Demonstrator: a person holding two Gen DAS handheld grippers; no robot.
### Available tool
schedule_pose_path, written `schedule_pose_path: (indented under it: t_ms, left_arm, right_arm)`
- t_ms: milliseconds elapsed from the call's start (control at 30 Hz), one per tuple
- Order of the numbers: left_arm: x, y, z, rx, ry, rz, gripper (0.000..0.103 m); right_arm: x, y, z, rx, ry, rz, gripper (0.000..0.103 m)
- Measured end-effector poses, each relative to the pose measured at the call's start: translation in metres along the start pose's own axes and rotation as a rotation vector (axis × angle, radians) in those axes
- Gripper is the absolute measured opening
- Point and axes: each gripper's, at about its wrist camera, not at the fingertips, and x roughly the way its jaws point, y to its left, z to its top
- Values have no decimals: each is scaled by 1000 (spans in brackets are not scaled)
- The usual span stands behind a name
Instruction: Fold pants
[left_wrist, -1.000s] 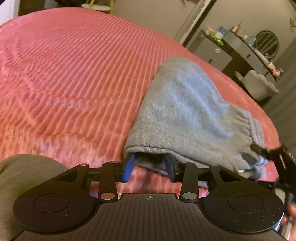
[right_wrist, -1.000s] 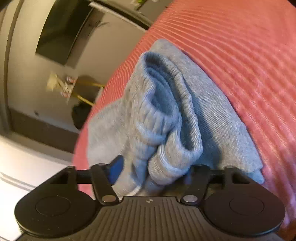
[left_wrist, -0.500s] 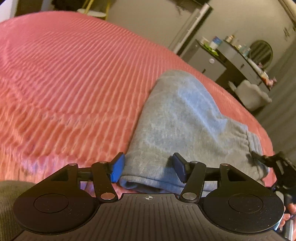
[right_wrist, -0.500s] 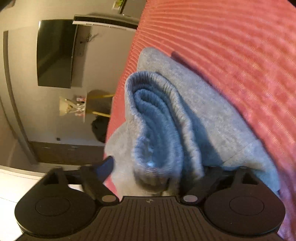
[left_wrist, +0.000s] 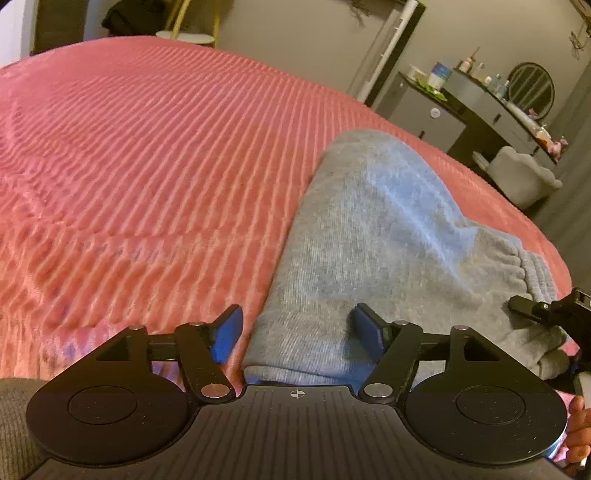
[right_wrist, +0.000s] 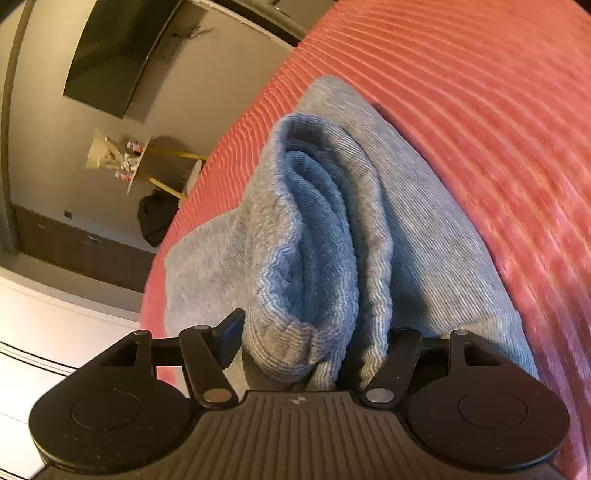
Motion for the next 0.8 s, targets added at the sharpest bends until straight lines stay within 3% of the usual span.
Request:
schedule_pose_path:
  t_ms: [100,200,467,667,800]
  left_arm:
    - [0,0,-1,0,-3,2,73]
    - [-1,2,-1,-13,1,1,74]
    - [-2,3,-3,-19,-7,-9,75]
    - [-8,2,-3,-3,-29,6,72]
    - [-24,-6,1,41,-89,14,71]
  right_arm:
    - [-5,18,-6,-99,-30,-82,55]
    - [-12,36,-11,-175,-64,-105,50]
    - [-46,46,-19,-238,-177,9,49]
    - [-23,19,-32,-299,-133,-205,49]
    - [-29,31,-36,-368,-171,-215,49]
